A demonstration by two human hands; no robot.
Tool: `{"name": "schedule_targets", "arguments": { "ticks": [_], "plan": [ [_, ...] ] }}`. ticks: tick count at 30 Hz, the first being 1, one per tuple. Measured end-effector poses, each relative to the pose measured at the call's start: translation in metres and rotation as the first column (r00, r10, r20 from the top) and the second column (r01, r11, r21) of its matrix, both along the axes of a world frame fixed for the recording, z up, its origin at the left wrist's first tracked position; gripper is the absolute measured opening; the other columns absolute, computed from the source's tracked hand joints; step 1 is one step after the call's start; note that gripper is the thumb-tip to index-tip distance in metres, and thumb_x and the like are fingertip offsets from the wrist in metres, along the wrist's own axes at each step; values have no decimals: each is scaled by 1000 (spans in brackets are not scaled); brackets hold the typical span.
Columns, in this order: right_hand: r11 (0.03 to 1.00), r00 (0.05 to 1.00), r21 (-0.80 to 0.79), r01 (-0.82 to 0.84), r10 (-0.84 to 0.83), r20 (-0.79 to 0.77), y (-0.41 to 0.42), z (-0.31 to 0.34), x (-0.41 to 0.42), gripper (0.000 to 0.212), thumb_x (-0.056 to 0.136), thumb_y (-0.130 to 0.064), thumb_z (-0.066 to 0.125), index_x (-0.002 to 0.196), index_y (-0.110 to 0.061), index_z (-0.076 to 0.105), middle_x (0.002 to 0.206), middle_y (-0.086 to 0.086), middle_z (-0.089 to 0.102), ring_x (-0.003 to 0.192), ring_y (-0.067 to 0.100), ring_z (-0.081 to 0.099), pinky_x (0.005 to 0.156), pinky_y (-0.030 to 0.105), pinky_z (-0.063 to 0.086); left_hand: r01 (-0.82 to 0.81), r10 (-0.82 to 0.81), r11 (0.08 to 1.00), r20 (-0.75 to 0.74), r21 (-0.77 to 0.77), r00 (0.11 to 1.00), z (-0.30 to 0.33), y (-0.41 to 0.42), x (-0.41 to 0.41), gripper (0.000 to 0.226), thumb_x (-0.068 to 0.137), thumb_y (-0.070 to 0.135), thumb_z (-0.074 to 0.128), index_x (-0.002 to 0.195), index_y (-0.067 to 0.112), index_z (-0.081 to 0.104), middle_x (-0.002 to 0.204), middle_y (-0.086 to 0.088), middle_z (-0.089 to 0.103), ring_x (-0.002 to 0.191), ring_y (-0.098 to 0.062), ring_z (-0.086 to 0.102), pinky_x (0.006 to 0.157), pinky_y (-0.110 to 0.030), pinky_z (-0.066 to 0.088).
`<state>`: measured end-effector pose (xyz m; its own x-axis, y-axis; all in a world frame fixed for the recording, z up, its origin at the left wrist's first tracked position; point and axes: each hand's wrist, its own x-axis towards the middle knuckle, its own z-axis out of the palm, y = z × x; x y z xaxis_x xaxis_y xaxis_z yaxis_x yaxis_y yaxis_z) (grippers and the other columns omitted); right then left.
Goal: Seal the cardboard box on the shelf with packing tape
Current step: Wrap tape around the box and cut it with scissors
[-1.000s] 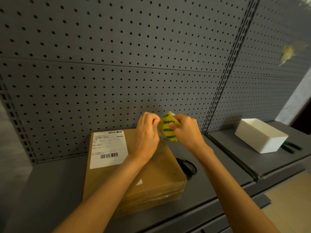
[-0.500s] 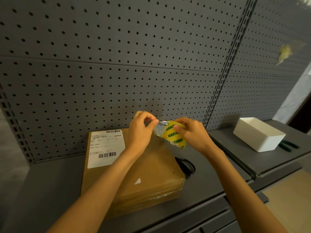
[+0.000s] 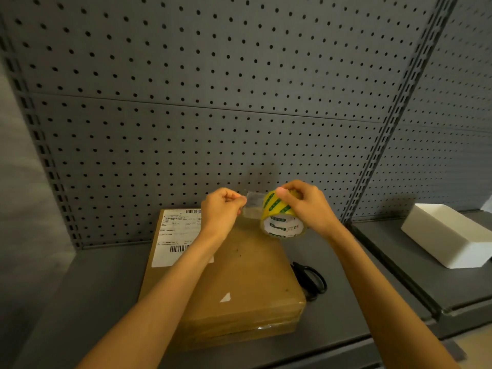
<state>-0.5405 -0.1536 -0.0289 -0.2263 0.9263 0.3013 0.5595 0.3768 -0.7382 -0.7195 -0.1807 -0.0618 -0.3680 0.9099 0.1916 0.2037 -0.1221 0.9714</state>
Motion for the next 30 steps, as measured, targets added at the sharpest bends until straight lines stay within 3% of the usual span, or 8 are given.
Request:
{"name": "schedule_targets", "arguments": {
  "ticks": [4, 9, 15, 19, 24, 30],
  "plan": [
    [995, 979, -47, -92, 81, -189, 6, -21, 2, 29, 91, -42, 54, 115, -26, 58, 111, -4, 63, 101, 7, 61, 86, 24, 52, -42, 40, 998, -31, -56, 999, -4, 4, -8, 8, 86, 15, 66, 78, 15, 65, 69, 0, 63, 65, -9, 57, 70, -25, 50],
    [992, 956, -64, -107, 85, -279, 4, -38, -2, 61, 78, -56, 61, 130, -28, 44, 122, -8, 50, 107, 6, 52, 79, 15, 43, -75, 62, 991, -113, -115, 992, -5, 3, -12, 12, 86, 16, 66, 75, 18, 62, 74, 0, 64, 69, -12, 59, 75, -31, 51],
    [992, 968, -18, -121, 114, -224, 3, -34, -5, 52, 78, -40, 72, 123, -26, 50, 116, -8, 52, 103, 6, 52, 77, 16, 44, -99, 77, 986, -168, -131, 983, -4, -15, -16, 9, 87, 17, 65, 79, 18, 61, 76, 0, 63, 71, -11, 57, 71, -26, 48],
    [976, 962, -28, -218, 210, -175, -4, -17, -2, 50, 74, -44, 75, 117, -30, 53, 111, -13, 52, 100, 3, 52, 78, 17, 46, -73, 32, 981, -227, -177, 973, -9, -35, -20, 12, 86, 18, 66, 77, 20, 59, 77, 3, 62, 71, -9, 57, 65, -20, 43],
    [958, 958, 12, -286, 285, 23, -17, -8, -6, 55, 69, -50, 78, 114, -30, 54, 113, -10, 50, 104, 8, 51, 85, 25, 48, -122, 39, 968, -349, -218, 936, -16, -57, -14, 13, 84, 20, 68, 76, 23, 59, 81, -1, 65, 80, -15, 61, 77, -32, 51],
    [945, 944, 35, -324, 321, 77, -26, -9, -9, 56, 67, -54, 77, 113, -31, 54, 110, -11, 51, 105, 10, 49, 86, 26, 46, -179, 87, 962, -393, -205, 916, -19, -76, -12, 14, 82, 22, 71, 75, 22, 59, 77, -3, 67, 70, -17, 59, 73, -35, 50]
  ]
}}
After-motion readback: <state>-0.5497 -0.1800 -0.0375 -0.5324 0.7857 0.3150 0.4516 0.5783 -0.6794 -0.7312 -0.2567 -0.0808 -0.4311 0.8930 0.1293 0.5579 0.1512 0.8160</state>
